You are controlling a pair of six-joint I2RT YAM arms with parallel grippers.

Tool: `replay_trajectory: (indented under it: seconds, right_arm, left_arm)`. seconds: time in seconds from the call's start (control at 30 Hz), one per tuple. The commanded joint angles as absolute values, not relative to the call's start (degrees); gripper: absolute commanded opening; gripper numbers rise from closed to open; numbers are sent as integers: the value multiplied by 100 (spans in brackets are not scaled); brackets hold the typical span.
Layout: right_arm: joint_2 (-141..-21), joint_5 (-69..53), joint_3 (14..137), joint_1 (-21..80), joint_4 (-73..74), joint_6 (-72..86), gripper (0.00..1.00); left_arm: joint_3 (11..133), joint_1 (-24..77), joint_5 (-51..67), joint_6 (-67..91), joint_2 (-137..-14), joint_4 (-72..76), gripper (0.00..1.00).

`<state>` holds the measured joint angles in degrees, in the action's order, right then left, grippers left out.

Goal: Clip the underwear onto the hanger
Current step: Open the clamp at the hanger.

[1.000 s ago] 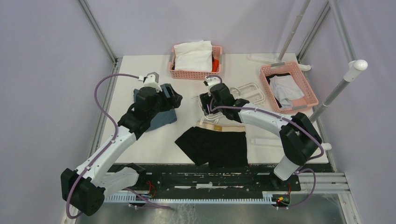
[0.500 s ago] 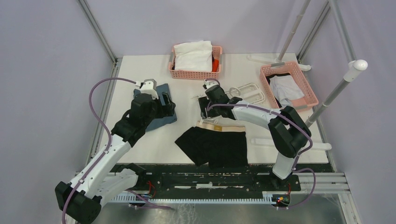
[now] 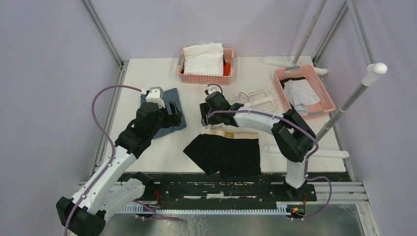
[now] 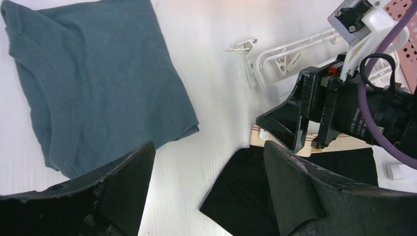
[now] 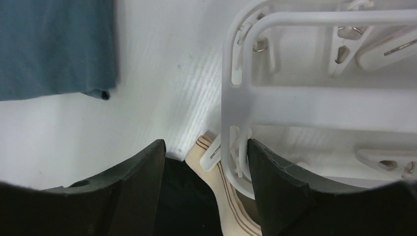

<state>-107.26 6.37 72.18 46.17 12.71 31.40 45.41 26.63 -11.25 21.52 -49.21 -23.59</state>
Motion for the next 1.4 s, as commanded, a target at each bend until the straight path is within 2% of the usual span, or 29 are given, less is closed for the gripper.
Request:
replay_trajectory:
  seconds: [0.0, 0.27, 0.63, 0.77, 0.9, 1.03, 1.13, 1.23, 1.37]
  right_arm:
    - [-11016, 864, 7707, 4697, 959, 3427, 70]
    - [-11657, 835, 8576, 4703, 983, 3464, 70]
    - [-12967, -33, 10569, 4702, 888, 3588, 70]
    - [-13113, -315, 11025, 4707, 934, 3287, 70]
    - [-12737, -499, 11135, 4702, 1072, 2563, 69]
    - [-11864, -754, 10758, 4702, 1148, 1748, 70]
    - [-10791, -1125, 9735, 4693, 604, 1243, 72]
    - [-9736, -842, 8556, 4666, 92, 1031, 74]
    - [-8664, -365, 7545, 4449, 625, 1139, 78]
  left_arm:
    - [4479, 2644, -1457, 1994, -4670, -2303, 88]
    - [4443, 2582, -1621, 2034, -4530, -2285, 88]
    - [4392, 2509, -1819, 2065, -4386, -2291, 88]
    - [4395, 2503, -1906, 2044, -4372, -2298, 88]
    - [4403, 2482, -1938, 2005, -4327, -2302, 90]
    - [4383, 2474, -1927, 1990, -4269, -2273, 92]
    - [4347, 2467, -1820, 1965, -4238, -2208, 93]
    - [4312, 2467, -1620, 1909, -4211, -2102, 93]
    - [4279, 2467, -1241, 1773, -4195, -1920, 92]
